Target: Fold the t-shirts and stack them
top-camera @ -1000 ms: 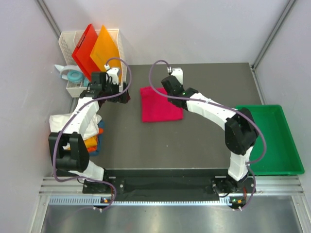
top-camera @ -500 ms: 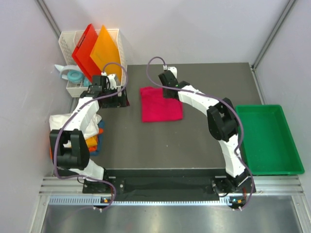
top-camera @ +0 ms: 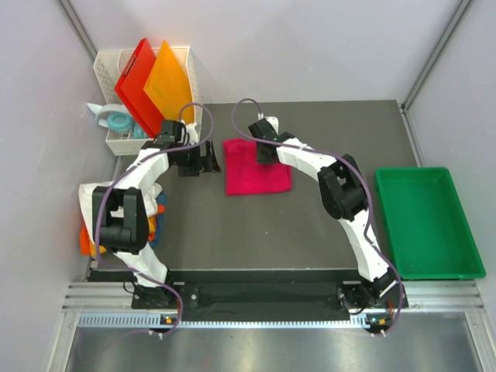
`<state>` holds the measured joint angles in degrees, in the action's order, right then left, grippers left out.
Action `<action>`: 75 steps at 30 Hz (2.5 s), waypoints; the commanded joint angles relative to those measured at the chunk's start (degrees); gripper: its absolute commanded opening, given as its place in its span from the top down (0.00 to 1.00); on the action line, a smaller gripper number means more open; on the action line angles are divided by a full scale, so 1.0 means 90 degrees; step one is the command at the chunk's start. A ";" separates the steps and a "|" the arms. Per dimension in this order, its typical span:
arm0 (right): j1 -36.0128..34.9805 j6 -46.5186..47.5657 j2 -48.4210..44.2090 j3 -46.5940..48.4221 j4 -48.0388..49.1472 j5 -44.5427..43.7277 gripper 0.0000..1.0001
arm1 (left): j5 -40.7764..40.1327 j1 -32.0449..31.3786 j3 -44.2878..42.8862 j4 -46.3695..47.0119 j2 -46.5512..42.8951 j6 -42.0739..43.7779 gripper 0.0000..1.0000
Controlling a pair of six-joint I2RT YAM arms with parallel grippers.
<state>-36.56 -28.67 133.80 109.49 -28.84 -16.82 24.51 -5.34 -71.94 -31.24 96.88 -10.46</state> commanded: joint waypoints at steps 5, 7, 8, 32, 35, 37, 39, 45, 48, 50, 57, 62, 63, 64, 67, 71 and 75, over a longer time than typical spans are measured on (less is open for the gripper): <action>0.0087 -0.0428 -0.0373 -0.1030 -0.0468 0.0170 0.81 | -0.0476 -0.0675 -0.0307 0.0659 0.0290 -0.0331 0.01; 0.0155 -0.0535 -0.0588 -0.1363 -0.0429 0.0218 0.81 | -0.0633 -0.0909 -0.0366 0.0679 0.0426 -0.0361 0.01; 0.0175 -0.0545 -0.0657 -0.1674 -0.0399 0.0257 0.81 | -0.0856 -0.1074 -0.0433 0.0679 0.0466 -0.0371 0.01; 0.0117 -0.0751 -0.2473 -0.0926 -0.0321 0.0112 0.74 | -0.1552 -0.1350 -0.0385 0.2153 0.1579 -0.1161 0.01; 0.0058 -0.0663 -0.2708 -0.1013 -0.0369 -0.0044 0.73 | -0.1260 -0.1350 -0.0366 0.2251 0.1803 -0.1327 0.01; 0.0058 -0.0672 -0.2796 -0.1140 -0.0448 -0.0113 0.73 | -0.1083 -0.1350 -0.0337 0.2329 0.1891 -0.1396 0.01; 0.0048 -0.0721 -0.2912 -0.1423 -0.0390 -0.0133 0.73 | -0.0956 -0.1350 -0.0249 0.2543 0.1921 -0.1465 0.01; -0.0020 -0.0955 -0.3128 -0.2243 -0.0096 -0.0114 0.74 | -0.0254 -0.1272 -0.0239 0.2797 0.2282 -0.1816 0.01; -0.0079 -0.0995 -0.3119 -0.2361 -0.0086 -0.0133 0.74 | 0.0079 -0.1194 -0.0103 0.3002 0.2429 -0.1992 0.01; -0.0098 -0.1024 -0.3109 -0.2390 -0.0087 -0.0153 0.74 | 0.0293 -0.1135 -0.0024 0.3061 0.2507 -0.2060 0.01; -0.0186 -0.1102 -0.2962 -0.2469 -0.0077 -0.0211 0.74 | 0.0238 -0.1027 0.0035 0.2965 0.2605 -0.2032 0.01; -0.0264 -0.1122 -0.2796 -0.2459 -0.0116 -0.0358 0.74 | -0.0915 -0.1037 -0.0268 0.1833 0.2449 -0.1251 0.01; -0.0274 -0.1151 -0.2757 -0.2468 -0.0087 -0.0367 0.74 | -0.1043 -0.1037 -0.0268 0.1734 0.2429 -0.1144 0.01; -0.0284 -0.1170 -0.2738 -0.2478 -0.0067 -0.0348 0.74 | -0.1295 -0.1037 -0.0258 0.1646 0.2429 -0.0988 0.02; -0.0323 -0.1229 -0.2660 -0.2488 0.0011 -0.0309 0.74 | -0.1715 -0.1095 -0.0210 0.1363 0.2438 -0.0792 0.02; -0.0352 -0.1258 -0.2591 -0.2439 0.0040 -0.0289 0.74 | -0.2030 -0.1193 -0.0112 0.1021 0.2429 -0.0645 0.03; -0.0362 -0.1249 -0.2620 -0.2449 0.0040 -0.0319 0.74 | -0.1845 -0.1291 0.0034 0.0874 0.2399 -0.0586 0.02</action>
<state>-39.03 -39.22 110.24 86.98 -30.87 -18.41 11.86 -16.38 -76.27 -8.93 115.13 -17.82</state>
